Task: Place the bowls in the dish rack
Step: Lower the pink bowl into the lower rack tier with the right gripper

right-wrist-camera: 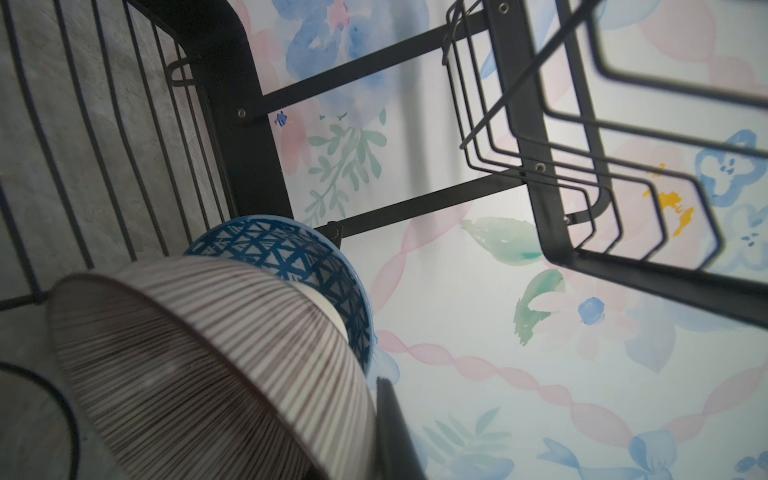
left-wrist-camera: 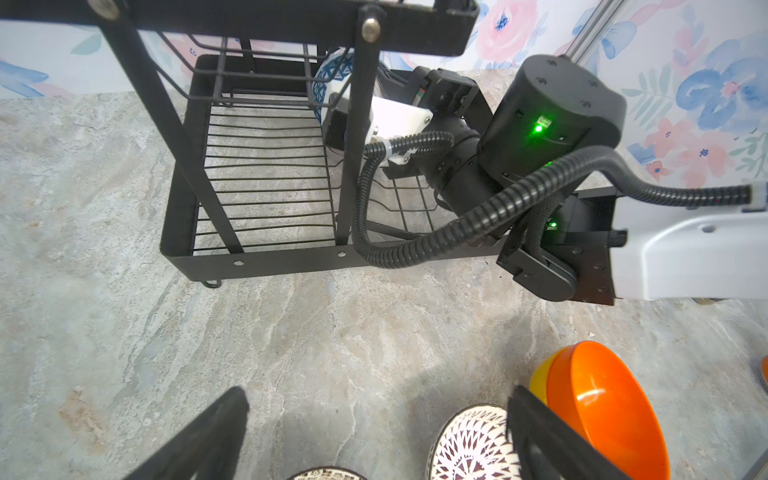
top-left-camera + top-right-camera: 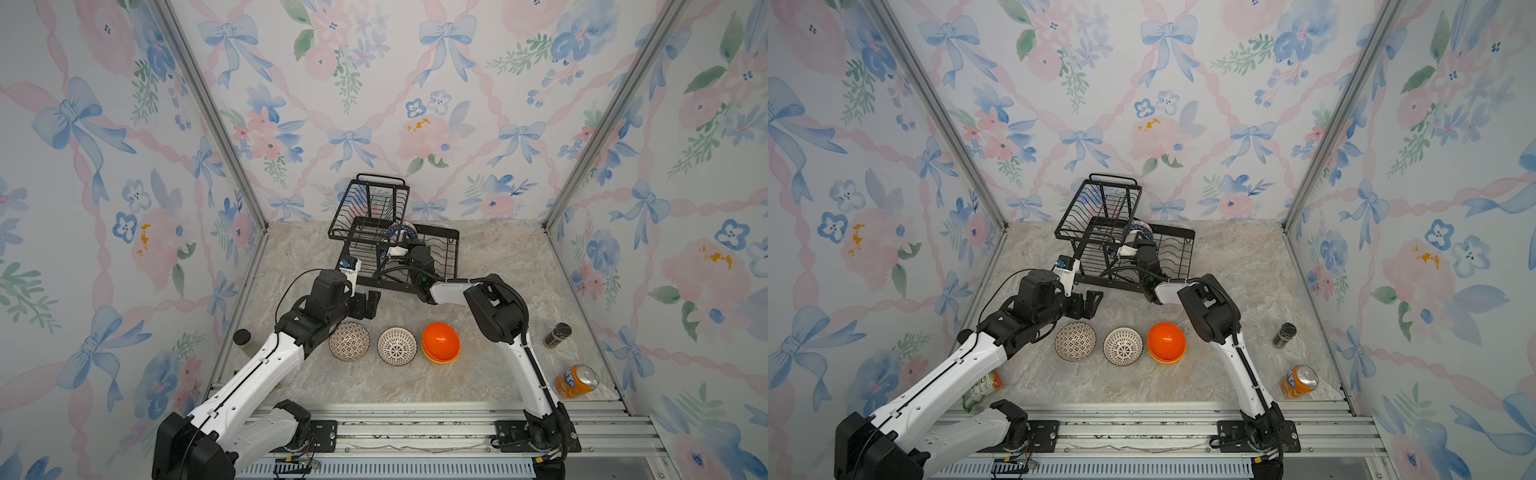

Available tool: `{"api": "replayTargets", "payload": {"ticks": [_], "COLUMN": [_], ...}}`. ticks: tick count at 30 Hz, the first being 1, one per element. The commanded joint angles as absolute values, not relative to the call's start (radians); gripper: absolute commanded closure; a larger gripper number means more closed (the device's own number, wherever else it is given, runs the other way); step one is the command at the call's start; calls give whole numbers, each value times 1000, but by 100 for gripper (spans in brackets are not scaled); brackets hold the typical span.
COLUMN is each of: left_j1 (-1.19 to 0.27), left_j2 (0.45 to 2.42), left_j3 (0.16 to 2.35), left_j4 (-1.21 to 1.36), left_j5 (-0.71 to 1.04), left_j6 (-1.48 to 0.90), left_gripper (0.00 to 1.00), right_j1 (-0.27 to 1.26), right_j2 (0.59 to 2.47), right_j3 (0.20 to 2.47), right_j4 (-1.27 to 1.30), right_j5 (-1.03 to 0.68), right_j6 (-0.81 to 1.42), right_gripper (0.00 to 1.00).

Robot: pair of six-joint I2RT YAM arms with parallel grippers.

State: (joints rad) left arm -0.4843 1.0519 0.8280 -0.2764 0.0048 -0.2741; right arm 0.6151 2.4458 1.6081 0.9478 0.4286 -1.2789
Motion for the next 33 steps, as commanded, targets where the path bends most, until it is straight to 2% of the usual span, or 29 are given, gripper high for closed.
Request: {"api": "replayTargets", "payload": {"ticks": [1, 8, 33], "left_j1": [-490, -495, -503], "left_j2": [1041, 1052, 1038], "left_j3": [818, 822, 817], "left_j4": [-280, -280, -280], "left_j5": [-2, -2, -7], "left_j6": [-287, -287, -285], "left_gripper": [2, 2, 2], "right_j1": [606, 603, 598], "right_j2": [2463, 2459, 2343], "right_j3": [1653, 1646, 1487], "right_j4": [1078, 1093, 812], "right_j5": [499, 495, 390], "right_j6": [-1308, -1313, -1139], "right_gripper": [100, 100, 100]}}
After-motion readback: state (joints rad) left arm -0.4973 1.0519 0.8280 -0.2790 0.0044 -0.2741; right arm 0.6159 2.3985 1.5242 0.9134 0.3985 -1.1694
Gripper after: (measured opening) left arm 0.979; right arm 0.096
